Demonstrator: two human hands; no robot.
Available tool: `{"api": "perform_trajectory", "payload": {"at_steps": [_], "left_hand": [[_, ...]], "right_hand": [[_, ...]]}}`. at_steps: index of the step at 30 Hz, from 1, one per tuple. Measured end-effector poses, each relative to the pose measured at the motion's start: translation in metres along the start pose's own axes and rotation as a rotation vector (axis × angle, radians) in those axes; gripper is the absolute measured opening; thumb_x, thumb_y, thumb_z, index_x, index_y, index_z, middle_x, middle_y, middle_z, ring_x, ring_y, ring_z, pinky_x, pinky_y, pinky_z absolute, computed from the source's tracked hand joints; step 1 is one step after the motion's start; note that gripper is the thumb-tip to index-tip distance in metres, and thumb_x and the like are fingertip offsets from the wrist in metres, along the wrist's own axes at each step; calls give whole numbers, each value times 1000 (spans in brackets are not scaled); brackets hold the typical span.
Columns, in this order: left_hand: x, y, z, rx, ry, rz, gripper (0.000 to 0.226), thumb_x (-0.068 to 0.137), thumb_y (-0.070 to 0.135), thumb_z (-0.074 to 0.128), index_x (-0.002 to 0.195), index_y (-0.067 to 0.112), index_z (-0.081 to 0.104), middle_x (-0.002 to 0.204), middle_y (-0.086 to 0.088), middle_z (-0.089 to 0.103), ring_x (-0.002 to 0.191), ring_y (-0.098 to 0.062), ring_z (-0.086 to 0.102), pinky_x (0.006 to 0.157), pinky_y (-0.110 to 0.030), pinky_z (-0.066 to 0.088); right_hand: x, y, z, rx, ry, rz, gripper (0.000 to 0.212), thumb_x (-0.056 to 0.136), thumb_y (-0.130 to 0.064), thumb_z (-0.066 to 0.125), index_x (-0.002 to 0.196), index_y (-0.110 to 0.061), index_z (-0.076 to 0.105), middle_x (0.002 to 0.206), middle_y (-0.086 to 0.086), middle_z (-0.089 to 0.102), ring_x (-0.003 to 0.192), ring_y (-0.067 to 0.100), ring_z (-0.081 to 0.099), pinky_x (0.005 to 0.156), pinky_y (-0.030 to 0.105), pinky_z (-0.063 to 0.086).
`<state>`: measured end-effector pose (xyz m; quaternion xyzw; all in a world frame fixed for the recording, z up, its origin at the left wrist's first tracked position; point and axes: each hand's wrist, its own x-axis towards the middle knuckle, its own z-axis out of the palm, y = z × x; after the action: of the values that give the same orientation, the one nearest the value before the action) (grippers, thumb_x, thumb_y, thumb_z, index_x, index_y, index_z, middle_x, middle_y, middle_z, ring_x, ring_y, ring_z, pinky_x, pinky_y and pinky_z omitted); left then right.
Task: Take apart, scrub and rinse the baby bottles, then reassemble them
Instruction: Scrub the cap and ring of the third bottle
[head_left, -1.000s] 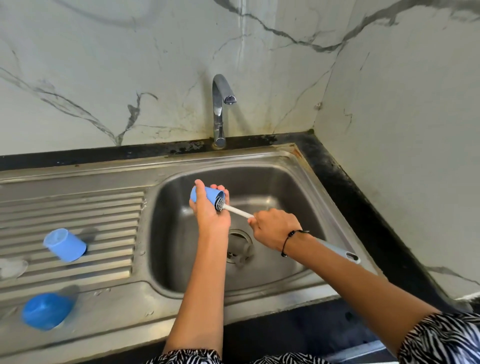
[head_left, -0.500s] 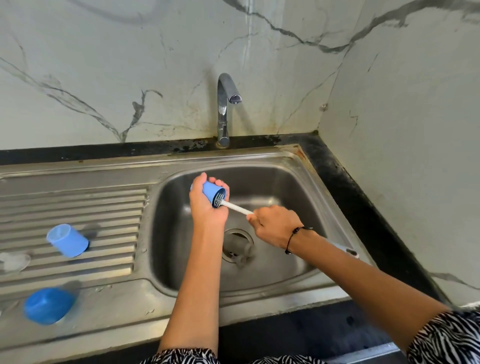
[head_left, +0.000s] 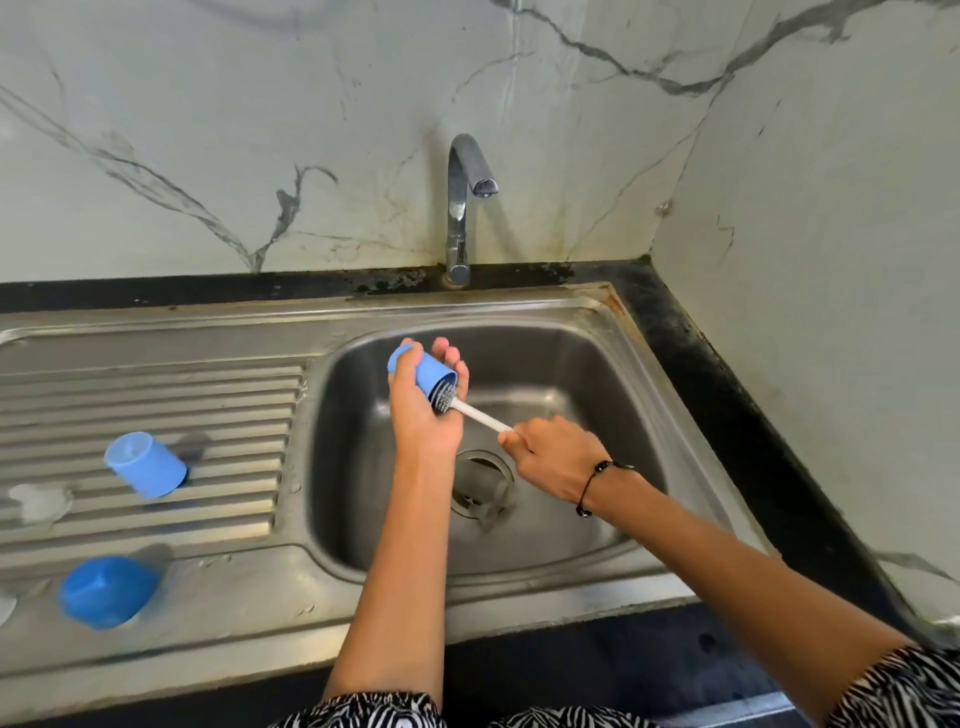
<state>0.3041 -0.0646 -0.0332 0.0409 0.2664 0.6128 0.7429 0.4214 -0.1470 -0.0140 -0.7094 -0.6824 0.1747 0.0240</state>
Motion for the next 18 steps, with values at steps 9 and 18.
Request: {"api": "perform_trajectory", "payload": {"at_steps": [9,18], "left_hand": [[13,-14,-11,194,105,-71,31,95,6,48,125,4,45,106,-16,55,86,-26,60,81,-38,50],[24,-16,-44,369,291,-143,20,93,25,59,93,6,51,77,-12,57,53,-16,60,64,-31,52]], "right_hand": [[16,8,-1,-30,71,141,41,99,-41,28,103,-15,60,107,10,62,95,31,57,72,32,38],[13,12,24,-127,-97,80,45,100,-43,25,105,-13,58,109,11,62,98,31,58,72,33,37]]}}
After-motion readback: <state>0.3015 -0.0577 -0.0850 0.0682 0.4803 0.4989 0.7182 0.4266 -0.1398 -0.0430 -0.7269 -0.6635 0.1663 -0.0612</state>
